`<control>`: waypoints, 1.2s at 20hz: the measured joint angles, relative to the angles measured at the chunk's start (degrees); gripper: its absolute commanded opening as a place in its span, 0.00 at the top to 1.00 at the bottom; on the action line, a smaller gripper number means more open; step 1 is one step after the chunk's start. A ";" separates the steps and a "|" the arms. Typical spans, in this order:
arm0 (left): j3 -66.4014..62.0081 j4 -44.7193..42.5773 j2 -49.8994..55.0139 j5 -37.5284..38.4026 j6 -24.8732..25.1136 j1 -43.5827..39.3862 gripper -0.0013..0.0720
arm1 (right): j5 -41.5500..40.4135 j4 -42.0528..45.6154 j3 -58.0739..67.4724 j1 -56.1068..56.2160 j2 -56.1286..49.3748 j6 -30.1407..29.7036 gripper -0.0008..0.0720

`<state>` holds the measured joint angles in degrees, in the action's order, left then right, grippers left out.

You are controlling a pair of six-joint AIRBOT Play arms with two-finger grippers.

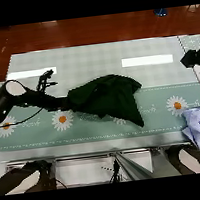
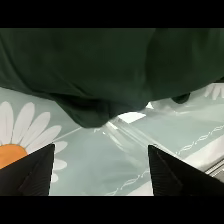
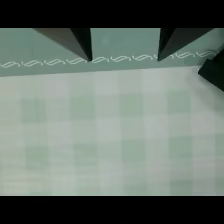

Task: Fold the shirts.

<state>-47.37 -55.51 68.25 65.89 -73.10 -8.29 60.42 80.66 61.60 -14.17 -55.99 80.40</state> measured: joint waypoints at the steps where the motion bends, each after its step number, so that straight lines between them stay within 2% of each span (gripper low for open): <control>1: 0.22 1.46 1.53 -0.17 0.74 0.42 0.00 | 0.35 -0.79 -1.16 -0.72 0.04 -1.03 0.31; 7: 0.44 10.78 10.51 -3.67 5.29 1.99 0.02 | 0.68 -4.13 -5.11 -2.29 0.04 -3.76 0.32; 8: 0.13 11.47 11.72 -4.94 5.44 2.21 0.39 | 0.81 -4.55 -5.31 -2.32 0.04 -3.93 0.32; 9: -0.31 11.87 12.79 -5.88 5.42 2.40 0.82 | 1.01 -5.22 -5.49 -2.40 0.04 -4.00 0.32; 10: -0.94 12.48 13.70 -6.43 5.42 2.56 0.94 | 1.49 -5.81 -5.60 -2.40 0.04 -4.13 0.32; 13: -3.13 13.22 15.08 -7.19 5.92 2.86 0.94 | 3.74 -7.65 -6.36 -2.47 0.04 -4.92 0.31; 14: -4.09 13.55 15.34 -6.69 6.32 2.91 0.94 | 4.31 -8.09 -7.15 -2.49 0.04 -5.27 0.25; 16: -6.08 13.68 15.56 -4.39 7.41 2.93 0.94 | 5.22 -9.73 -10.08 -2.54 0.04 -5.84 0.25; 21: -9.73 13.94 14.71 0.66 9.11 2.97 0.94 | 6.49 -24.15 -22.43 -2.34 0.07 -10.14 0.25; 24: -10.62 13.97 14.21 2.45 9.38 2.97 0.94 | 5.38 -29.33 -29.16 0.28 0.07 -11.87 0.25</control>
<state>-58.00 -41.54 82.46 68.34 -63.72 -5.32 65.80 51.33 32.45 -13.89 -55.92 68.53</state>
